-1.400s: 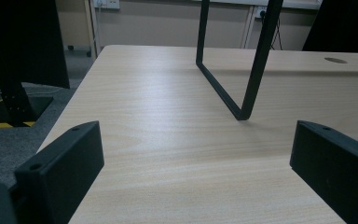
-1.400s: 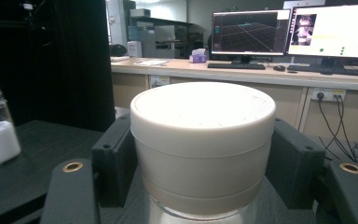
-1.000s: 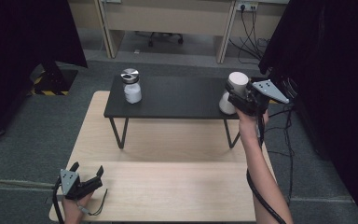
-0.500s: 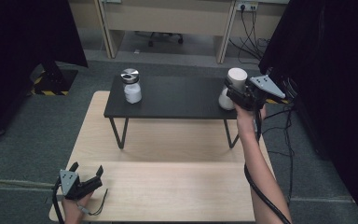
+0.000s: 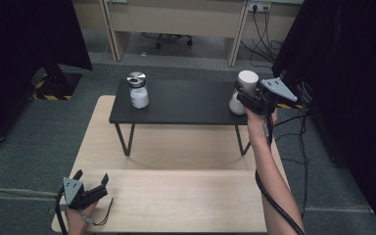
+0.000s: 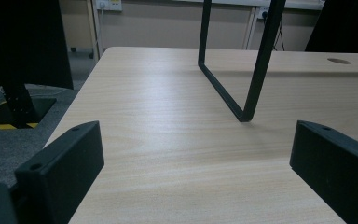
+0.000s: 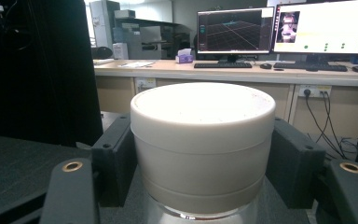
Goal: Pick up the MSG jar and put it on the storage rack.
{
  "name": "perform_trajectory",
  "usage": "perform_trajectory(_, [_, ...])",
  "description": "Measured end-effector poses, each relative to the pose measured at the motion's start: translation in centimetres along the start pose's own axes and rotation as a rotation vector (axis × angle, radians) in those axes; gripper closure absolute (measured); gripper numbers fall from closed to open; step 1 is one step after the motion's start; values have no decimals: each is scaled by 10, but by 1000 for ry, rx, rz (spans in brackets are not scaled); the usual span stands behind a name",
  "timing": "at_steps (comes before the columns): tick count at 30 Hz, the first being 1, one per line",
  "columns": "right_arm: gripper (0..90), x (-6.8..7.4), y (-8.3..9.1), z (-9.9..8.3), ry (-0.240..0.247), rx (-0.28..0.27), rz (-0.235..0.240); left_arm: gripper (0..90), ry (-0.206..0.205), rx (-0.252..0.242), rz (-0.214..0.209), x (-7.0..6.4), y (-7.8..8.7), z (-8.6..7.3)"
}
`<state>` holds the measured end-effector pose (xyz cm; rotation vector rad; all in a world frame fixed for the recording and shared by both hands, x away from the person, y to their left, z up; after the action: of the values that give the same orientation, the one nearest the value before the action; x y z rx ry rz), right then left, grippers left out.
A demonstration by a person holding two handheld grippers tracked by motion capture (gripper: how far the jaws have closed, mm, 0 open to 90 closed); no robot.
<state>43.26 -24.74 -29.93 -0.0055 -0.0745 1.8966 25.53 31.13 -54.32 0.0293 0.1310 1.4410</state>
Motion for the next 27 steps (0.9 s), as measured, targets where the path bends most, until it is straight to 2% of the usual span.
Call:
perform_trajectory(17, [329,2,-1,-1,-7,-4,-9,19,-3,-2,-2,0,0,0])
perform_trajectory(19, [247,2,-1,-2,-15,-11,-12,19,-1,-2,-2,0,1,0])
perform_trajectory(21, [201,1,-2,-3,-30,-5,-12,19,-1,-3,-3,0,1,0])
perform_trajectory(27, [6,5,-1,-10,-4,-11,-51,19,-1,-4,-5,0,1,0])
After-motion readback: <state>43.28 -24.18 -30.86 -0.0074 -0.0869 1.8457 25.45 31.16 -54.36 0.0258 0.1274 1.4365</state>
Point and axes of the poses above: each handheld gripper's, and its own axes: y roughly backward along the jaws, z roughly out of its top, x roughly to its left, the point moved 8 cm from there along -y, roughly forward along the jaws, and after that the axes turned 6 degrees about -x, right-handed, at the moved point
